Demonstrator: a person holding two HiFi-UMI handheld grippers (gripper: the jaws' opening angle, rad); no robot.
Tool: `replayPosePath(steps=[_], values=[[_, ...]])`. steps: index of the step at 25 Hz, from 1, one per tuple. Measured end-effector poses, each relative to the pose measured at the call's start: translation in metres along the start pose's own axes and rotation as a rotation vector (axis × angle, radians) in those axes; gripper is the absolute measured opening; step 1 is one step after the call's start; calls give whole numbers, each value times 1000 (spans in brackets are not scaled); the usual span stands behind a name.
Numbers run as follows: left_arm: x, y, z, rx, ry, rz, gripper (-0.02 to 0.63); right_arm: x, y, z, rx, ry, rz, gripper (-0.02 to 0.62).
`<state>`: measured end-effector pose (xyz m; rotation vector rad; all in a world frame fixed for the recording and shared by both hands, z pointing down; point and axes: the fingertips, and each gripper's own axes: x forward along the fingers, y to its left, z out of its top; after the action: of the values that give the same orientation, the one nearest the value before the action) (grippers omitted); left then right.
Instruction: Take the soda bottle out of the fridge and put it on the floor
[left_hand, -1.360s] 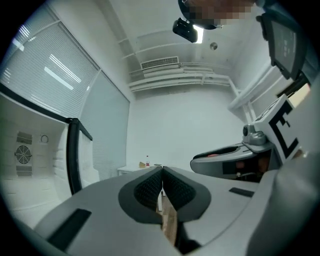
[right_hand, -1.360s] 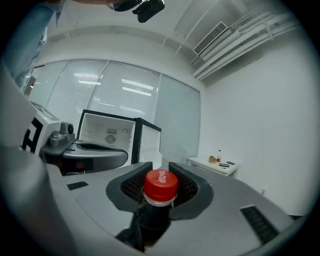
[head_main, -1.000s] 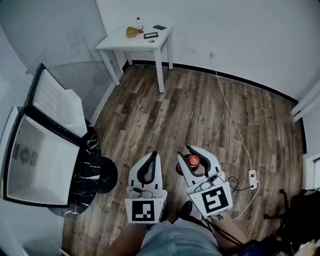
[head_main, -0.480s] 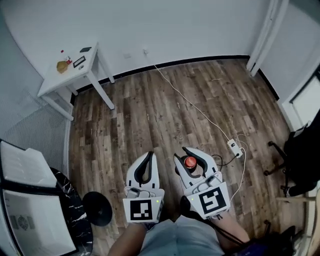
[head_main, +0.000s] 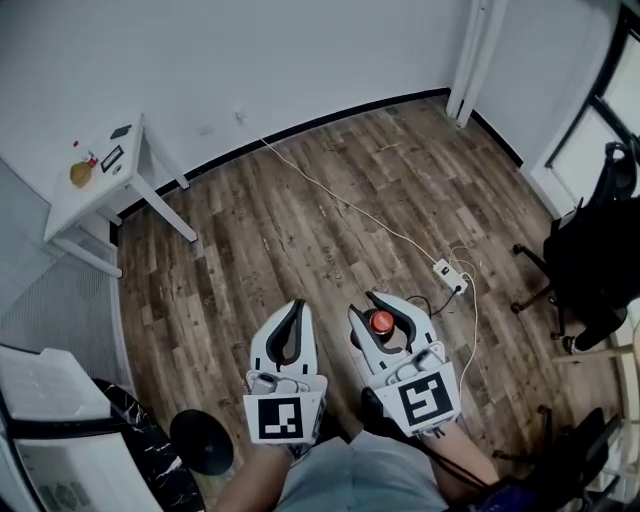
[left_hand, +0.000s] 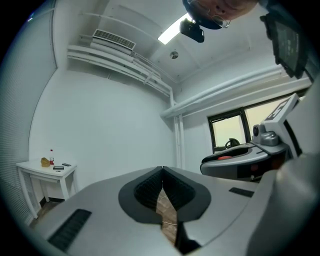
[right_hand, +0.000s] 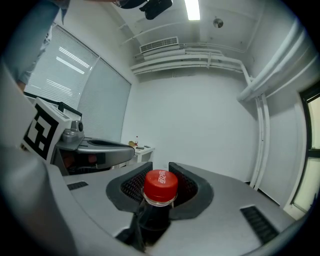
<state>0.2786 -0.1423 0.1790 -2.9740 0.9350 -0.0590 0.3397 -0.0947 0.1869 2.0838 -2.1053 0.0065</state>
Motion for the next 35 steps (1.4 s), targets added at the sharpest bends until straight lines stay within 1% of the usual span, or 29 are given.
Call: replayPosePath(steps=[4,13,21,26,32,35], values=[[2,6,-7,-9,10,-3,17,6,2,-4,6,9,0,114],[-1,17,-31,-54,52,18,17,21,16,-22,28,33,39,114],[-11,32,-65,-66,98,60,17,35,31,-55,66,64,77,114],[-22,43,-96,-72,117,83,17,45,45,-91,78,102,104,114],[-24,52,-147,-99,166,117,17,58,52,-143,102,166,121,114],[-24,56,-171,-114,186,130,17,65,55,-167,101,179,129,114]])
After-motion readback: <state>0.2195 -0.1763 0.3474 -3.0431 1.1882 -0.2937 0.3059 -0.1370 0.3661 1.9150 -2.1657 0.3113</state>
